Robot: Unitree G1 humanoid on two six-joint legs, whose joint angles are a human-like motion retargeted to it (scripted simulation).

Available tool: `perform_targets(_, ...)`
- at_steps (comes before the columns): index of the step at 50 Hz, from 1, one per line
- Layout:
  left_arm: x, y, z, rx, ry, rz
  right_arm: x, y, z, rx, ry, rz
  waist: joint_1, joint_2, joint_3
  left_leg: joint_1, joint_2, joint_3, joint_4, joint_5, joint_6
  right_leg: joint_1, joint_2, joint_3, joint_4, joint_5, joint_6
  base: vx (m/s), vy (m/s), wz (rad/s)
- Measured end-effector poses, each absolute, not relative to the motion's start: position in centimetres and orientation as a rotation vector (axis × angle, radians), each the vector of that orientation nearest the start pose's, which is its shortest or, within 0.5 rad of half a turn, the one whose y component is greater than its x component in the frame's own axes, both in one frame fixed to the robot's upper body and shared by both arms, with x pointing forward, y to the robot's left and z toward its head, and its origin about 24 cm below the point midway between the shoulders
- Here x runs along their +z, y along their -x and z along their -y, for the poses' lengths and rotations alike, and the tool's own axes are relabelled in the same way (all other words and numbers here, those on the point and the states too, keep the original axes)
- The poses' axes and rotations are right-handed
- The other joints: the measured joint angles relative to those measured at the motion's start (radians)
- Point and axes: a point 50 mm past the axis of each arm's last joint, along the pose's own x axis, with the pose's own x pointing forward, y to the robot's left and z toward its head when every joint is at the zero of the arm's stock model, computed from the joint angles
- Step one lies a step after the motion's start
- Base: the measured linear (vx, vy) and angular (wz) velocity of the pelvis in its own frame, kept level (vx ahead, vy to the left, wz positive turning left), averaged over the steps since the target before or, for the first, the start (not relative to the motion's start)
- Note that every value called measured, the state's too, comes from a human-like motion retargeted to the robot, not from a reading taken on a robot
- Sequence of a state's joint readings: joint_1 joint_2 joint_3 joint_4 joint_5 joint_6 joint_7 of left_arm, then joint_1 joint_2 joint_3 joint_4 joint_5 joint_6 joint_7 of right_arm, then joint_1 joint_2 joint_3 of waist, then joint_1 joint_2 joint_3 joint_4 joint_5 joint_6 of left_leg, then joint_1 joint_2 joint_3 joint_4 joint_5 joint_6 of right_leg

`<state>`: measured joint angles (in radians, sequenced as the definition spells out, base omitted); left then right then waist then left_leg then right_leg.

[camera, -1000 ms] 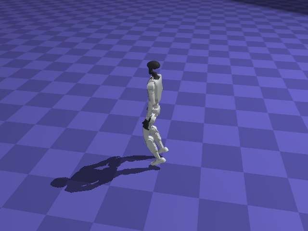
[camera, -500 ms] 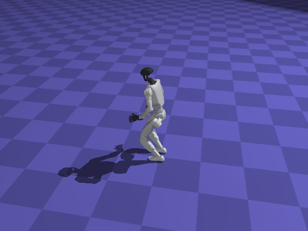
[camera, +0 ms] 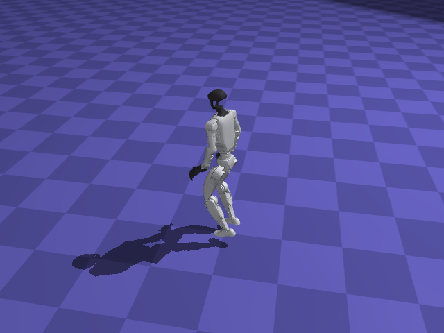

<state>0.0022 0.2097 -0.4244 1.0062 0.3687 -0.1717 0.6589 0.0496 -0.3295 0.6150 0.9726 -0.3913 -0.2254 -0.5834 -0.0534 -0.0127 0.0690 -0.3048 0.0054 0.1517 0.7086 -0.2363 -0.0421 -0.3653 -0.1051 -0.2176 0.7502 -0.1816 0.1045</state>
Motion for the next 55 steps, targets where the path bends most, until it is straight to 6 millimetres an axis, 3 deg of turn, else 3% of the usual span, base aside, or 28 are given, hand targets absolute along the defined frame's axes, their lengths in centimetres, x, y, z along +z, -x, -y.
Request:
perform_targets(3,-13.1,-14.0,-18.5,0.022,-0.921,-0.558,-13.2,-12.2,20.2,0.178,1.013,-0.533,0.011,-0.004,-0.015,-0.026,-0.013,-0.027,0.023,-0.029,0.015,-0.018,-0.016,0.030,0.021,0.000,0.002,-0.05,0.04,-0.68)
perform_targets(6,-13.3,-13.6,-18.3,0.003,-0.939,-0.566,-13.1,-12.2,21.0,0.144,1.037,-0.533,0.016,-0.011,-0.019,-0.044,-0.024,-0.064,0.068,-0.146,0.046,-0.034,-0.015,0.078,0.053,-0.086,-0.011,-0.06,0.02,-0.60)
perform_targets(8,-13.3,-13.8,-18.3,0.017,-0.961,-0.553,-12.9,-12.7,21.2,0.131,1.058,-0.515,0.018,-0.015,-0.008,-0.056,-0.030,-0.091,0.136,-0.290,0.075,-0.046,-0.003,0.115,0.110,-0.218,-0.034,-0.05,0.01,-0.59)
perform_targets(11,-12.9,-14.8,-18.4,0.091,-1.003,-0.505,-12.5,-14.3,20.7,0.143,1.111,-0.438,0.013,-0.019,0.062,-0.095,-0.012,-0.091,0.335,-0.578,0.128,-0.085,0.004,0.137,0.297,-0.532,-0.099,-0.06,-0.01,-0.49)
perform_targets(12,-12.8,-15.2,-18.4,0.121,-1.015,-0.494,-12.3,-14.9,20.4,0.146,1.129,-0.406,0.006,-0.026,0.090,-0.114,-0.011,-0.085,0.390,-0.636,0.143,-0.105,-0.006,0.136,0.362,-0.614,-0.118,-0.10,-0.05,-0.11)
perform_targets(14,-12.7,-15.7,-18.3,0.176,-1.024,-0.502,-12.0,-15.8,19.8,0.145,1.149,-0.358,-0.018,-0.054,0.120,-0.151,-0.032,-0.073,0.422,-0.636,0.162,-0.150,-0.055,0.126,0.449,-0.682,-0.141,-0.10,-0.06,0.12)
perform_targets(16,-13.1,-15.3,-18.4,0.203,-1.030,-0.543,-12.2,-15.8,18.8,0.154,1.144,-0.336,-0.024,-0.056,0.128,-0.140,-0.021,-0.067,0.431,-0.636,0.155,-0.144,-0.055,0.114,0.454,-0.665,-0.147,0.04,-0.02,-0.27)
perform_targets(18,-13.7,-13.7,-18.6,0.194,-1.046,-0.600,-12.5,-14.9,18.1,0.164,1.128,-0.337,0.002,-0.020,0.127,-0.074,0.033,-0.075,0.398,-0.595,0.112,-0.071,0.001,0.083,0.355,-0.565,-0.139,0.16,-0.02,-0.98)
perform_targets(23,-15.1,-9.1,-19.4,0.110,-1.094,-0.755,-13.3,-11.6,18.4,0.179,1.077,-0.433,0.017,0.003,0.026,0.008,0.054,-0.046,0.142,-0.121,0.013,0.029,0.039,0.086,0.046,-0.065,-0.011,0.11,-0.02,-0.52)
perform_targets(25,-15.3,-8.3,-19.8,0.106,-1.082,-0.787,-13.5,-10.9,18.8,0.193,1.071,-0.466,0.025,0.008,0.001,-0.005,0.044,-0.031,0.116,-0.032,0.000,0.012,0.030,0.087,0.030,0.023,0.010,0.06,0.01,-0.57)
perform_targets(27,-15.2,-8.1,-20.1,0.112,-1.066,-0.786,-13.5,-10.6,19.2,0.198,1.069,-0.475,0.033,0.011,-0.008,-0.017,0.021,-0.032,0.110,-0.025,0.004,-0.007,0.023,0.085,0.049,0.042,0.013,0.02,0.02,-0.54)
perform_targets(30,-14.9,-8.3,-20.4,0.128,-1.062,-0.748,-13.2,-10.4,19.7,0.191,1.083,-0.460,0.046,0.009,-0.008,-0.040,-0.003,-0.039,0.150,-0.104,0.025,-0.035,0.013,0.087,0.114,-0.022,-0.006,-0.03,0.01,-0.47)
perform_targets(32,-14.4,-9.3,-20.7,0.164,-1.077,-0.688,-13.1,-10.8,19.8,0.212,1.116,-0.431,0.058,0.004,0.010,-0.065,-0.017,-0.049,0.256,-0.279,0.065,-0.060,0.009,0.101,0.225,-0.199,-0.045,-0.08,0.00,-0.56)
perform_targets(35,-13.2,-11.7,-21.1,0.246,-1.118,-0.564,-12.7,-12.5,19.5,0.261,1.207,-0.338,0.059,-0.013,0.085,-0.132,-0.012,-0.030,0.492,-0.636,0.160,-0.127,-0.016,0.103,0.473,-0.600,-0.138,-0.14,-0.02,-0.37)
perform_targets(36,-13.0,-12.7,-20.8,0.255,-1.118,-0.540,-12.6,-13.3,19.4,0.263,1.227,-0.321,0.048,-0.033,0.103,-0.160,-0.016,-0.010,0.508,-0.636,0.190,-0.153,-0.055,0.088,0.517,-0.643,-0.157,-0.20,-0.05,0.14)
perform_targets(38,-12.8,-14.0,-19.9,0.228,-1.107,-0.508,-12.6,-14.4,18.5,0.264,1.232,-0.303,0.033,-0.052,0.115,-0.175,-0.015,0.008,0.507,-0.636,0.211,-0.169,-0.084,0.064,0.529,-0.650,-0.174,-0.12,-0.04,0.01)
perform_targets(40,-13.2,-14.0,-18.8,0.133,-1.102,-0.508,-12.9,-14.4,17.7,0.251,1.189,-0.331,0.058,-0.018,0.107,-0.114,0.036,-0.002,0.433,-0.583,0.162,-0.095,-0.025,0.021,0.386,-0.528,-0.167,0.02,-0.02,-0.58)
perform_targets(44,-14.0,-12.5,-17.8,-0.059,-1.115,-0.546,-13.2,-13.1,18.2,0.195,1.078,-0.437,0.054,-0.003,0.020,-0.052,0.038,-0.011,0.134,-0.163,0.045,-0.019,0.025,0.021,0.065,-0.146,-0.053,0.00,-0.01,-0.08)
perform_targets(45,-14.0,-12.4,-17.7,-0.084,-1.111,-0.548,-13.1,-13.0,18.4,0.183,1.058,-0.450,0.053,-0.002,0.002,-0.056,0.038,-0.004,0.101,-0.101,0.029,-0.022,0.022,0.016,0.034,-0.098,-0.038,0.00,0.00,0.00)
perform_targets(47,-13.9,-12.6,-17.8,-0.103,-1.097,-0.541,-12.8,-13.0,19.0,0.151,1.034,-0.451,0.053,-0.001,-0.014,-0.068,0.029,-0.002,0.092,-0.082,0.021,-0.030,0.018,0.012,0.025,-0.073,-0.027,-0.06,-0.01,-0.09)
perform_targets(50,-13.7,-12.8,-17.5,-0.084,-1.073,-0.521,-12.3,-13.3,19.6,0.103,1.036,-0.416,0.057,-0.005,-0.016,-0.088,0.028,0.001,0.141,-0.157,0.035,-0.044,0.011,0.014,0.066,-0.127,-0.043,-0.08,0.00,-0.14)
perform_targets(52,-13.3,-13.6,-17.5,-0.025,-1.060,-0.490,-11.9,-13.9,19.9,0.102,1.070,-0.375,0.067,-0.007,0.003,-0.107,0.030,-0.003,0.240,-0.334,0.073,-0.063,0.006,0.018,0.167,-0.307,-0.090,-0.08,0.00,-0.33)
perform_targets(55,-12.6,-15.1,-17.9,0.120,-1.042,-0.460,-11.4,-15.3,20.2,0.107,1.153,-0.305,0.074,-0.012,0.085,-0.159,0.051,0.020,0.441,-0.636,0.159,-0.120,-0.041,-0.009,0.413,-0.653,-0.179,-0.10,-0.01,-0.21)
